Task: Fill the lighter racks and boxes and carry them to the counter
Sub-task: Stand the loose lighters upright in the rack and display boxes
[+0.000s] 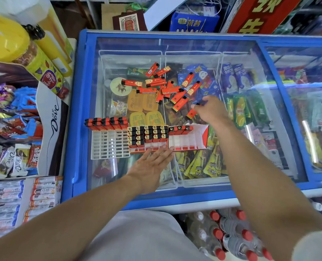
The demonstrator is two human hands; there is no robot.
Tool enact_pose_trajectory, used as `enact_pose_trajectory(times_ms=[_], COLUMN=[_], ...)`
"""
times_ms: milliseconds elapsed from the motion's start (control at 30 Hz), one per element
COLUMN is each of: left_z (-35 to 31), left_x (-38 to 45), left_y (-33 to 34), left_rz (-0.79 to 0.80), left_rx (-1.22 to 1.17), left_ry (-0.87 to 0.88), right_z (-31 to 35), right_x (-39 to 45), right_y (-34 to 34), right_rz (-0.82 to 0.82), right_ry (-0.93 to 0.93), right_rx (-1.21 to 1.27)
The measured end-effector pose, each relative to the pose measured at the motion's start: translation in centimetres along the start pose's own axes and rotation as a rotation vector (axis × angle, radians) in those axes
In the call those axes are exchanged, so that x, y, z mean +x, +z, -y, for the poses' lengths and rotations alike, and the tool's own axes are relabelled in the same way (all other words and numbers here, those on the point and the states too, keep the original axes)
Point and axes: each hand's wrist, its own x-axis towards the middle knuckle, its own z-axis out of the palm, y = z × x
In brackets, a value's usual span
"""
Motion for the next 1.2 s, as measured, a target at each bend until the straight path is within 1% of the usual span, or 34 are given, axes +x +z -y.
enact_pose_trajectory(times_ms=[67,133,233,300,367,433,467,500,533,567,600,667,700,733,800,867,933,1100,1200], left_z=[0.3,0.3,0.2,0.1,0.1,0.1,0.1,0.0,0.0,-0.1,-0.1,-0.2,-0.2,-0.2,-0.2,-0.3,-0.2,-0.1,-0.1], left_x=[0.0,0.1,0.3,0.4,0.5,0.7,0.7,0.7,0.7,0.8,0.8,0.7,0.7,0.6,0.6,0.6,0.5,0.6,0.7], left_y=[0.0,0.1,0.5,0.7,0.8,0.8,0.8,0.9,1.0,1.0,1.0,0.9,0.8,0.6,0.5,0.4,0.3,0.1,0.2], left_rz=[0.012,0.040,0.057,0.059,0.063,0.064,0.066,0.068,0.069,0.069,0.066,0.064,0.069,0.074,0.081,0.093,0.096,0.069,0.072], left_rx=[-0.003,-0.013,-0.009,-0.004,0.001,0.002,0.005,0.011,0.013,0.011,0.008,0.002,-0.002,-0.005,-0.010,-0.026,-0.036,-0.065,-0.065], left_ry=[0.012,0.013,0.000,0.000,0.005,0.003,0.001,-0.001,-0.003,-0.004,-0.005,-0.007,-0.009,-0.013,-0.019,-0.020,-0.019,-0.009,-0.012], right_z=[0.0,-0.2,-0.6,-0.8,-0.7,-0.4,0.0,0.2,0.3,0.3,0.1,-0.6,-1.1,-1.6,-2.6,-3.0,-3.1,-2.6,-2.2], right_x=[2.3,3.8,4.9,4.8,3.9,1.5,-0.3,-2.3,-4.4,-6.4,-8.4,-11.2,-11.9,-12.2,-12.1,-11.9,-11.6,-11.1,-10.8], right_y=[1.1,2.3,3.3,3.2,2.3,0.6,-0.4,-1.3,-2.0,-2.4,-2.5,-1.7,-0.9,0.0,2.1,3.8,5.3,6.9,6.9], right_rz=[0.106,0.169,0.170,0.156,0.061,-0.112,-0.178,-0.207,-0.199,-0.155,-0.078,0.101,0.142,0.135,0.054,-0.020,-0.073,-0.109,-0.136], right_ry=[0.077,0.121,0.182,0.204,0.118,-0.037,-0.114,-0.186,-0.262,-0.331,-0.369,-0.373,-0.390,-0.426,-0.480,-0.466,-0.469,-0.513,-0.488], right_rx=[-0.096,-0.122,-0.037,0.074,0.208,0.276,0.312,0.331,0.322,0.283,0.249,0.232,0.213,0.176,0.150,0.191,0.182,0.099,0.012])
